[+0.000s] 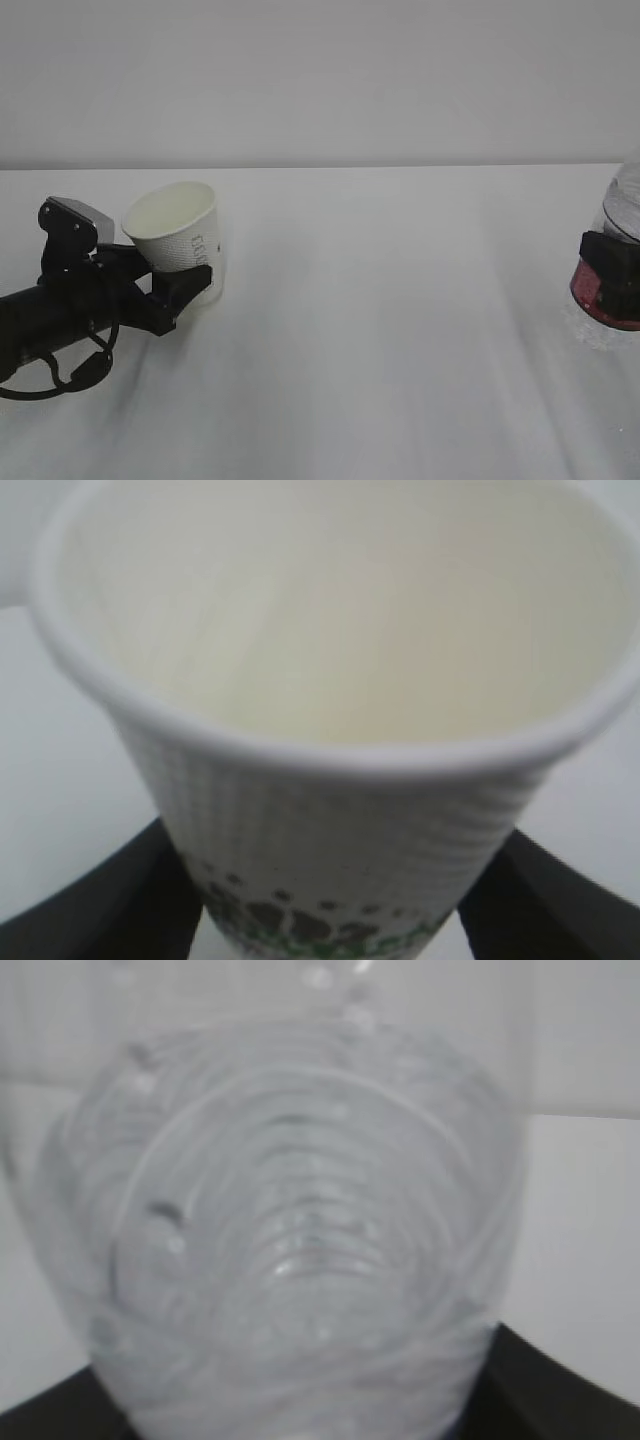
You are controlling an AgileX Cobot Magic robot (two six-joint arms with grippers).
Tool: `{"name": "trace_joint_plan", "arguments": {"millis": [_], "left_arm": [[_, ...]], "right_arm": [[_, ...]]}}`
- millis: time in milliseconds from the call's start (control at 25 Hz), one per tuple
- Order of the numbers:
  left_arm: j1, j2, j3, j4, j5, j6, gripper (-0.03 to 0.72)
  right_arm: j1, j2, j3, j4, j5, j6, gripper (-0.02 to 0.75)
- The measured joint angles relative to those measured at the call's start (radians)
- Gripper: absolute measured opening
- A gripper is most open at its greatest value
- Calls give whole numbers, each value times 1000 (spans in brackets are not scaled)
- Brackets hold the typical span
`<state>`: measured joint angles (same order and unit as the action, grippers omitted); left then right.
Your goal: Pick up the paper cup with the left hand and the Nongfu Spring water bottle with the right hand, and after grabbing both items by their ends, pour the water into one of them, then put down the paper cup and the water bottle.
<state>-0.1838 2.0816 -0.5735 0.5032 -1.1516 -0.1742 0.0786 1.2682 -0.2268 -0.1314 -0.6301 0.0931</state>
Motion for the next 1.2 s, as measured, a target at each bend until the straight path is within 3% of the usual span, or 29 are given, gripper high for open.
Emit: {"name": "trace_joint_plan", "arguments": {"millis": [960,1200], "left_arm": [[-2,-43,0,307,0,-171,537],[-61,-43,0,318,0,-177,537]], "right_arm": [[0,0,0,0,0,0,430],[0,0,0,0,0,0,430]]}}
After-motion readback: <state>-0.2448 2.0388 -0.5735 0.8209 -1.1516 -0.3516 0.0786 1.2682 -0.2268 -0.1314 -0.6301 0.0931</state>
